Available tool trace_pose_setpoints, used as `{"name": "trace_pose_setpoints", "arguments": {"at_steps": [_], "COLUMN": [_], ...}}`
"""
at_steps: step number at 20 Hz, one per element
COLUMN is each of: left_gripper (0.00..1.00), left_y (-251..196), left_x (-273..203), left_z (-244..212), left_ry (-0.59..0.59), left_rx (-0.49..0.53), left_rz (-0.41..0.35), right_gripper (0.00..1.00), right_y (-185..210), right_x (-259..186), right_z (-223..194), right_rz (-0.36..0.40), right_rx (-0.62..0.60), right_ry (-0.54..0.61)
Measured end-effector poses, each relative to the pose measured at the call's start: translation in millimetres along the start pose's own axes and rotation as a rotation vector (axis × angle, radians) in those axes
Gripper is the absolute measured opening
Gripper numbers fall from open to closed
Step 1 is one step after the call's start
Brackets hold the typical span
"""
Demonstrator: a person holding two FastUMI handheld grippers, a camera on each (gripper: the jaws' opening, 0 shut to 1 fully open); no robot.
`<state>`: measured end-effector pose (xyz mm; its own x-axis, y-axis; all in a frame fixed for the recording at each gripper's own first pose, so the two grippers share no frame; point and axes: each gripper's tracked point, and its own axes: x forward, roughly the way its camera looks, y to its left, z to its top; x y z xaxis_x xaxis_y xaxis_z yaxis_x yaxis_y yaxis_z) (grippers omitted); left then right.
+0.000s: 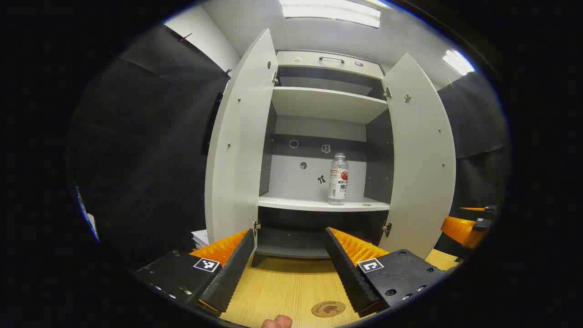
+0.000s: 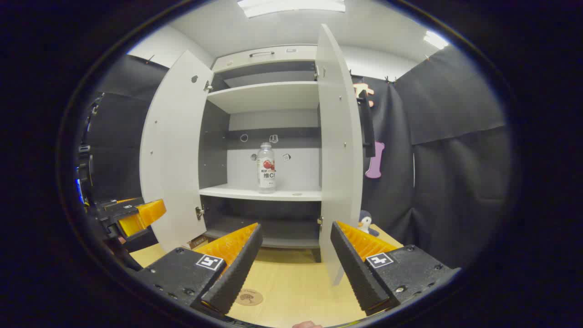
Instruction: Grasp the bottle in the cabinet with the left hand and place it on the coaster, then close the right door with the right hand and the left door with the left hand.
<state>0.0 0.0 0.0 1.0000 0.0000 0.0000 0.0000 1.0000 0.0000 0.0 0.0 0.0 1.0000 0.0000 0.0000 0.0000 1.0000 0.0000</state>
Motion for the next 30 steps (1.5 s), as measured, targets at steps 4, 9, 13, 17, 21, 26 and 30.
{"name": "trace_pose_setpoints", "arguments": {"at_steps": [4, 9, 13, 17, 21, 26, 30], "left_gripper": [0.94, 0.94, 0.94, 0.94, 0.94, 0.94, 0.94], "left_y": [3, 5, 3, -1, -6, -8, -18], "left_x": [-1, -1, 0, 1, 3, 7, 14], "left_z": [-1, 0, -1, 1, 3, 5, 9], "left_ry": [0.01, 0.009, 0.015, 0.012, 0.01, 0.01, 0.01], "left_rx": [-0.006, -0.004, -0.007, -0.011, -0.015, -0.006, -0.001], "left_rz": [0.006, 0.003, -0.005, -0.016, -0.036, -0.047, -0.079], "right_gripper": [0.99, 0.94, 0.94, 0.94, 0.99, 0.94, 0.94], "right_y": [3, 7, 7, 7, 6, 6, 9], "right_x": [2, 2, 1, 0, -1, -2, -3], "right_z": [0, -1, -4, -3, -1, -1, 0], "right_rz": [0.001, 0.006, 0.005, 0.0, -0.002, -0.003, 0.002], "right_rx": [-0.003, -0.005, -0.004, -0.006, -0.006, -0.007, -0.009], "right_ry": [-0.006, -0.003, 0.004, 0.003, -0.004, -0.005, -0.007]}}
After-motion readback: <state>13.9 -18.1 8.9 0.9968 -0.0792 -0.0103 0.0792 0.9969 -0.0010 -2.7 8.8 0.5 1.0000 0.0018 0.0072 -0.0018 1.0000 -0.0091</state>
